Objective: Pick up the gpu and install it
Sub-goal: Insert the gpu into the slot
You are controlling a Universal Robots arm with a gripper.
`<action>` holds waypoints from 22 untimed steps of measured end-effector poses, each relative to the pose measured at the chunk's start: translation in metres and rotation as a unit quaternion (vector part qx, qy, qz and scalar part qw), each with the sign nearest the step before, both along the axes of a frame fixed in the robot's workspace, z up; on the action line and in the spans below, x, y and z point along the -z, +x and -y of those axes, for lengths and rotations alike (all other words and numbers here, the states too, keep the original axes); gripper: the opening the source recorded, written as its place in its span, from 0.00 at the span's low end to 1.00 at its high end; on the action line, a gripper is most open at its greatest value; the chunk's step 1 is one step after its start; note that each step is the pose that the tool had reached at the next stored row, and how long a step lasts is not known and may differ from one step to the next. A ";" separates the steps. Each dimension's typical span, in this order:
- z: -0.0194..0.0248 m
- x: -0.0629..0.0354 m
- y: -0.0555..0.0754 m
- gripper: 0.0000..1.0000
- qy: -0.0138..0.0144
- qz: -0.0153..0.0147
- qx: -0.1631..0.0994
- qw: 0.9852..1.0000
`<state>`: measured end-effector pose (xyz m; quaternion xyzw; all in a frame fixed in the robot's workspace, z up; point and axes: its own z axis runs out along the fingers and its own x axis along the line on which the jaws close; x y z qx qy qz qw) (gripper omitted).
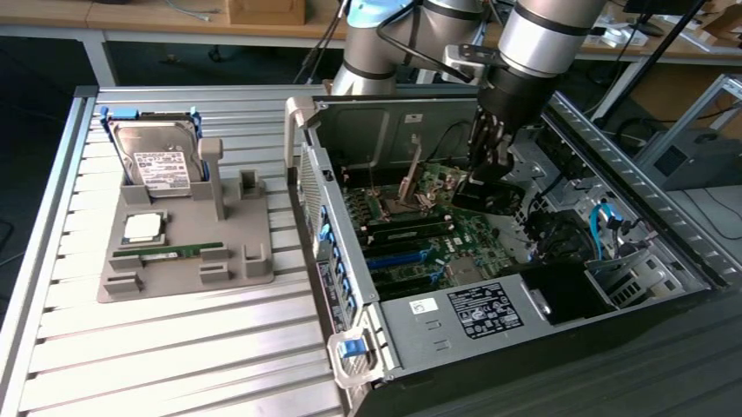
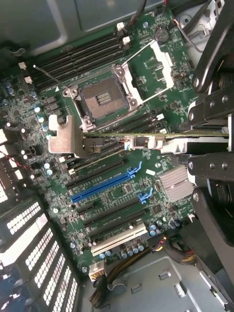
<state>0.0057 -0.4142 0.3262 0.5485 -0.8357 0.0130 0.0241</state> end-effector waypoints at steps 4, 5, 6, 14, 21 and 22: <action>0.0000 0.0000 0.000 0.27 0.000 0.000 -0.006 1.000; 0.0000 0.0000 0.000 0.27 0.000 0.000 -0.008 1.000; 0.0000 0.0000 0.000 0.27 0.000 0.000 -0.009 1.000; 0.0000 0.0000 0.000 0.27 0.000 0.000 -0.021 1.000; 0.0000 0.0000 0.000 0.27 0.000 0.000 -0.032 1.000; 0.0000 0.0000 0.000 0.27 0.000 0.000 -0.033 0.999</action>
